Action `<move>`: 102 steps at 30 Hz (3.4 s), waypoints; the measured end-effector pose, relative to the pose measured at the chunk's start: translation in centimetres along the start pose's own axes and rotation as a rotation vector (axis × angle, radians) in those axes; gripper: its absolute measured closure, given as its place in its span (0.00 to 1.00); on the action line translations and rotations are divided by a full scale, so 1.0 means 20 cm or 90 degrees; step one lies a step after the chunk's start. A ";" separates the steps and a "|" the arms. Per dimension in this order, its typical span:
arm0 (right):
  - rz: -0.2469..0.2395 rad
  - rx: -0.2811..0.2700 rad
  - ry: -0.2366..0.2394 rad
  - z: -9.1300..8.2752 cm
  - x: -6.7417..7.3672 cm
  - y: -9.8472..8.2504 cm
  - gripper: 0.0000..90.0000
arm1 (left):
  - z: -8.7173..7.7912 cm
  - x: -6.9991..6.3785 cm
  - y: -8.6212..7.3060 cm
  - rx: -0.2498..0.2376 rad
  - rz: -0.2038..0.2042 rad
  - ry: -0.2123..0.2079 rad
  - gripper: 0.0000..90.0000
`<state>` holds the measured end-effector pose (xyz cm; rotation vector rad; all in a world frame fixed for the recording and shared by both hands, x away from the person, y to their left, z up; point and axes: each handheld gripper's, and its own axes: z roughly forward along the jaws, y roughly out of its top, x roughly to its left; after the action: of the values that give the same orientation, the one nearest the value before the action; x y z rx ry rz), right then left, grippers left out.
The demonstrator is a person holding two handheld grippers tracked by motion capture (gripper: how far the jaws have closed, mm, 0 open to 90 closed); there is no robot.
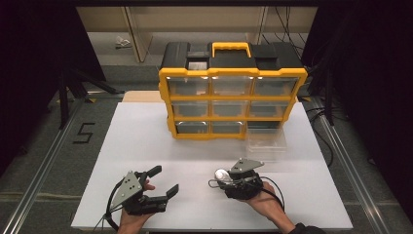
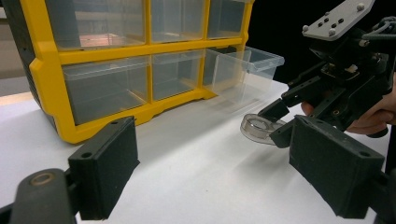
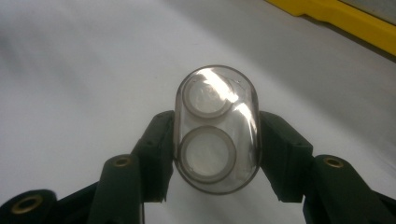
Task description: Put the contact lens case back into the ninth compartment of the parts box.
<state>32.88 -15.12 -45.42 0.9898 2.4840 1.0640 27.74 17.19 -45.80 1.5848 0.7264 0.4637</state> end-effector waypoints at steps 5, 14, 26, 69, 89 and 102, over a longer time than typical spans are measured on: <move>0.005 -0.016 -0.009 -0.02 -0.02 0.00 0.55 | 0.00 0.00 0.00 0.000 0.000 0.000 0.17; 0.010 -0.042 -0.014 -0.04 -0.03 0.01 0.55 | 0.00 0.00 0.00 -0.002 -0.003 0.001 0.17; 0.014 -0.074 -0.019 -0.07 -0.06 0.02 0.55 | 0.00 0.00 0.00 -0.003 -0.004 0.000 0.17; 0.056 -0.178 -0.061 -0.23 -0.23 0.04 0.55 | 0.00 0.00 0.00 -0.007 -0.004 -0.001 0.17; 0.091 -0.212 -0.095 -0.33 -0.34 0.04 0.55 | 0.00 0.00 0.00 -0.006 -0.004 -0.002 0.17; 0.120 -0.229 -0.121 -0.38 -0.42 0.02 0.55 | 0.00 0.00 0.00 -0.005 -0.004 -0.003 0.17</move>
<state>35.64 -24.68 -39.98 1.1614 1.9881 1.3436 27.70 17.19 -45.78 1.5753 0.7250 0.4577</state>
